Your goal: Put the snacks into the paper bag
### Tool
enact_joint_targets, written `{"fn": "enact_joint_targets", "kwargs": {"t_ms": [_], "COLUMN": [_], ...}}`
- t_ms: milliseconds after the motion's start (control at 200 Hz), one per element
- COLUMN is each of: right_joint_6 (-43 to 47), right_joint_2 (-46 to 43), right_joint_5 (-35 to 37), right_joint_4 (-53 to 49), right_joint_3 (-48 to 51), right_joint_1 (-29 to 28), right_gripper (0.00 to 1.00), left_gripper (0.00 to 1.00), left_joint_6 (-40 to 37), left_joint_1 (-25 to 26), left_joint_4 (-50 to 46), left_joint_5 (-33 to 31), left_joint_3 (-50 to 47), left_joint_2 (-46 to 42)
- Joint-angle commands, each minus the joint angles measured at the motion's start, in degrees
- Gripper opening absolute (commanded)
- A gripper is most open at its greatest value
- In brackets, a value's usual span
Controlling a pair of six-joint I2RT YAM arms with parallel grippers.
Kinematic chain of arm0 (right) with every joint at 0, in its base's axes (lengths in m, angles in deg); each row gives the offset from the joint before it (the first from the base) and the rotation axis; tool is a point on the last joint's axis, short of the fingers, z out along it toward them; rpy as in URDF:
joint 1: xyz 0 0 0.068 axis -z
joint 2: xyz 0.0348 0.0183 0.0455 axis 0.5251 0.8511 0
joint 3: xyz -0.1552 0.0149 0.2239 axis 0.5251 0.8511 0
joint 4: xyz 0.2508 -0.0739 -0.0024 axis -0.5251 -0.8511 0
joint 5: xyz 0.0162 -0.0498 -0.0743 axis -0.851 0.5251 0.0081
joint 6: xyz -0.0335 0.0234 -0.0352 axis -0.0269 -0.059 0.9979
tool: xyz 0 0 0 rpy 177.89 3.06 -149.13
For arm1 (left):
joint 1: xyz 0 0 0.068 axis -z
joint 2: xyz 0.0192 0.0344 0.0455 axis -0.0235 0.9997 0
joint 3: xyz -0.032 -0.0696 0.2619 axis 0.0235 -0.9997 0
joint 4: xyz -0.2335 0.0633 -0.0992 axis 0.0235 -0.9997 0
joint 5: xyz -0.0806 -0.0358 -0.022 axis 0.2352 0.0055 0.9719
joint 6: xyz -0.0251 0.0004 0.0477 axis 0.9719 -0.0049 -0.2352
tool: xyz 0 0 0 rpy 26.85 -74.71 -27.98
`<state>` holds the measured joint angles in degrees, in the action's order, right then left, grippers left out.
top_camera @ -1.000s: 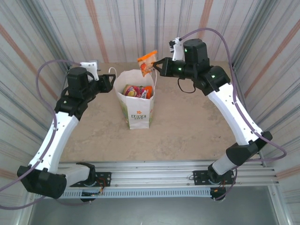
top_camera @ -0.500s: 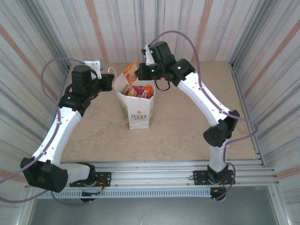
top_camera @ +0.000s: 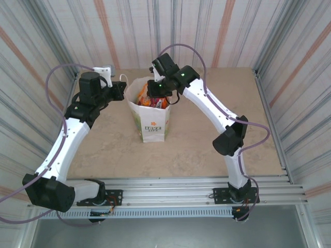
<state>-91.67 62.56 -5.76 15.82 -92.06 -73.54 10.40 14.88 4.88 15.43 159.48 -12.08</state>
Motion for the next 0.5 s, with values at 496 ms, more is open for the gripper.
{"fn": "enact_joint_targets", "kwargs": {"t_ms": [496], "right_joint_6": [2.87], "right_joint_2": [-14.15], "right_joint_5": [15.32], "right_joint_4": [-10.42], "right_joint_3": [-6.91], "right_joint_1": [2.77], "right_gripper": [0.50], "left_gripper": [0.00], "left_joint_6": [-1.92], "left_joint_1": [-0.29], "left_joint_4": [0.11], "left_joint_5": [1.56], "left_joint_3": [2.71], "left_joint_2": [-1.79]}}
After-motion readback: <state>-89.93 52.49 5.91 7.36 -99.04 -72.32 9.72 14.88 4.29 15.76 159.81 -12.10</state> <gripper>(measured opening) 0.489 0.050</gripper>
